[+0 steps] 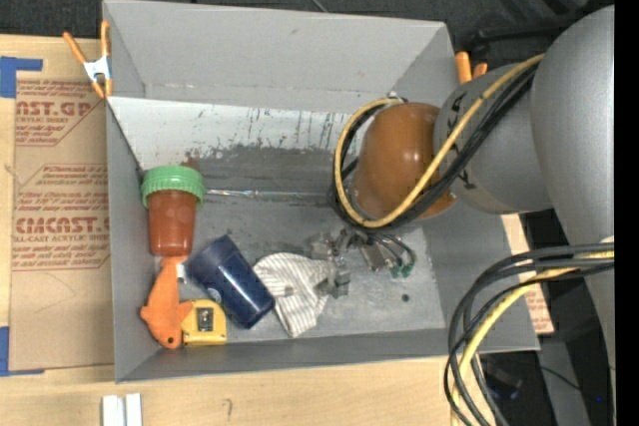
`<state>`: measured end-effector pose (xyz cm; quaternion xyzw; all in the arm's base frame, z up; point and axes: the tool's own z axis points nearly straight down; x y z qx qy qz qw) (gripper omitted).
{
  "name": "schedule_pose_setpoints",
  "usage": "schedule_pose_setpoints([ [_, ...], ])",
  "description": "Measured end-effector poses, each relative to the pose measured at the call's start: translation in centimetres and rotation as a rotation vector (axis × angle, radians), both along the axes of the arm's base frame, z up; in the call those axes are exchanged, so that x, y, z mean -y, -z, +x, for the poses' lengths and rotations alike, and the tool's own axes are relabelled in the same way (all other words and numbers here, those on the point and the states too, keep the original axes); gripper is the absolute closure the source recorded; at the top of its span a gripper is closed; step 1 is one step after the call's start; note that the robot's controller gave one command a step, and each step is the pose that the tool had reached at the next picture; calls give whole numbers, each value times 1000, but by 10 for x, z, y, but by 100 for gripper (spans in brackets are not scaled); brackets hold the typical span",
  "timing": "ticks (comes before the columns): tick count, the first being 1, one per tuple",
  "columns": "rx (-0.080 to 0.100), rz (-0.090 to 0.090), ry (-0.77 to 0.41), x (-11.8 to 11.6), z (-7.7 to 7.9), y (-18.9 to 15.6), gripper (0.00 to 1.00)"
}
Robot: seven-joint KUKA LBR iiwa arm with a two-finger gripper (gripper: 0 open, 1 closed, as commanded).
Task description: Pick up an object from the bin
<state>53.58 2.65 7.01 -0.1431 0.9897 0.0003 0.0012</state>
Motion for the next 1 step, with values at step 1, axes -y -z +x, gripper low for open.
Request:
schedule_pose_setpoints([
  [1,1,-1,-62,8,2,-131,100],
])
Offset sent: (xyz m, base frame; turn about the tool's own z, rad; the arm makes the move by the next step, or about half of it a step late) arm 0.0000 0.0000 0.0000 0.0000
